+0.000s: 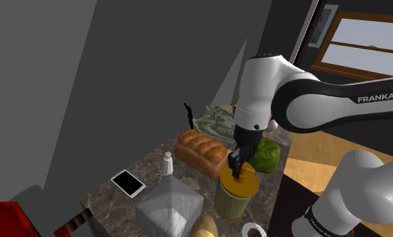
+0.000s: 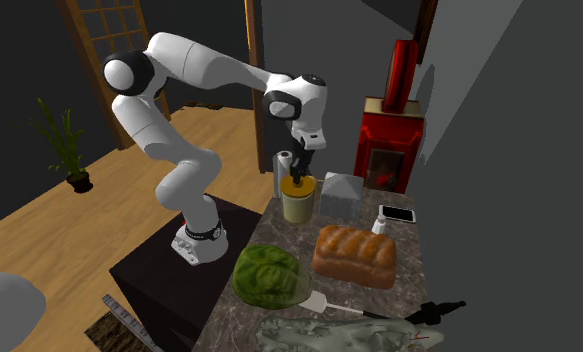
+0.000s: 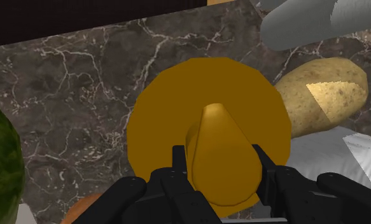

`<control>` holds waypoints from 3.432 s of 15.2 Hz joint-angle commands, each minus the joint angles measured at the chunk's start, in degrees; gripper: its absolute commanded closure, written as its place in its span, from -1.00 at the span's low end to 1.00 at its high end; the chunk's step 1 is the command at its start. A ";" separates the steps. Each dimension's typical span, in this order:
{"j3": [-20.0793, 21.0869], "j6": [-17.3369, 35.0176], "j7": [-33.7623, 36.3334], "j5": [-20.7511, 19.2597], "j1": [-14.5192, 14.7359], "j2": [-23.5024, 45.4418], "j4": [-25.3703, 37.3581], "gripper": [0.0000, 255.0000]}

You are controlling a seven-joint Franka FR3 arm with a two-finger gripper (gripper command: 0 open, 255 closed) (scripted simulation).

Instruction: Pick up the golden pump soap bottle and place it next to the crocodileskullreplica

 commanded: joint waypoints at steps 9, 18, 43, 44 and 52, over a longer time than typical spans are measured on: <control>-1.82 -8.26 0.53 -1.29 -0.33 -1.56 6.70 1.00; -3.12 -15.05 1.11 -2.36 -0.75 -1.51 13.53 1.00; -5.17 -33.05 3.48 -4.70 -2.02 3.96 36.95 1.00; -5.20 -33.77 3.61 -4.78 -2.07 4.33 38.05 1.00; -13.86 -35.54 -6.88 -9.55 -3.75 0.14 34.13 1.00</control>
